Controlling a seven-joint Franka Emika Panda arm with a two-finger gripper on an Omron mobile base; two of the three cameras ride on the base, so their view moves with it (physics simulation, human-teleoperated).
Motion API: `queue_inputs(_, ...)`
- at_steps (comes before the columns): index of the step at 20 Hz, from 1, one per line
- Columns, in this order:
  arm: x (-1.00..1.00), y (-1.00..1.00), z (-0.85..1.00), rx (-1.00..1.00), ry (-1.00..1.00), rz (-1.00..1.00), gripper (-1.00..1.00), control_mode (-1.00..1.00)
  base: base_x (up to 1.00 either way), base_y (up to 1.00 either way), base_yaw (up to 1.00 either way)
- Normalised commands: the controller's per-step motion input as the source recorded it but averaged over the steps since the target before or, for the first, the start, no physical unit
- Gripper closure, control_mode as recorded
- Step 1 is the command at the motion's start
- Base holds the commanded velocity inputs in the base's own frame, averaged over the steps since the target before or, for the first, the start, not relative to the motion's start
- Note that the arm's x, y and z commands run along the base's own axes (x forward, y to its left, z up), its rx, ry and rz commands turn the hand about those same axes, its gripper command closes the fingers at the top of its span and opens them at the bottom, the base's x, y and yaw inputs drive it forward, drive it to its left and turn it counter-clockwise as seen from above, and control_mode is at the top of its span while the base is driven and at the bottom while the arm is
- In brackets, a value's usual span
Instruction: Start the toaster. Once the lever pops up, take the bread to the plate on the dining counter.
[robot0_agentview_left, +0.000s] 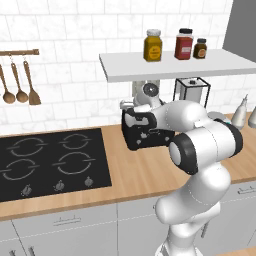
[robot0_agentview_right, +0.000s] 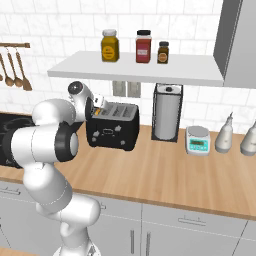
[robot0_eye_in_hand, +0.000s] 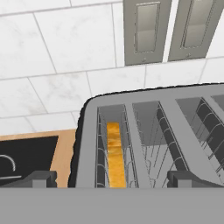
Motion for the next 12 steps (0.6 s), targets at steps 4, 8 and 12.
queue_inputs(4, 0.00, 0.00, 0.00, 0.00, 0.00, 0.00, -1.00, -1.00, 0.00, 0.00, 0.00)
queue_inputs(8, 0.00, 0.00, 0.00, 0.00, 0.00, 0.00, -1.00, -1.00, 0.00, 0.00, 0.00)
queue_inputs(12, 0.00, 0.00, 0.00, 0.00, 0.00, 0.00, -1.00, -1.00, 0.00, 0.00, 0.00)
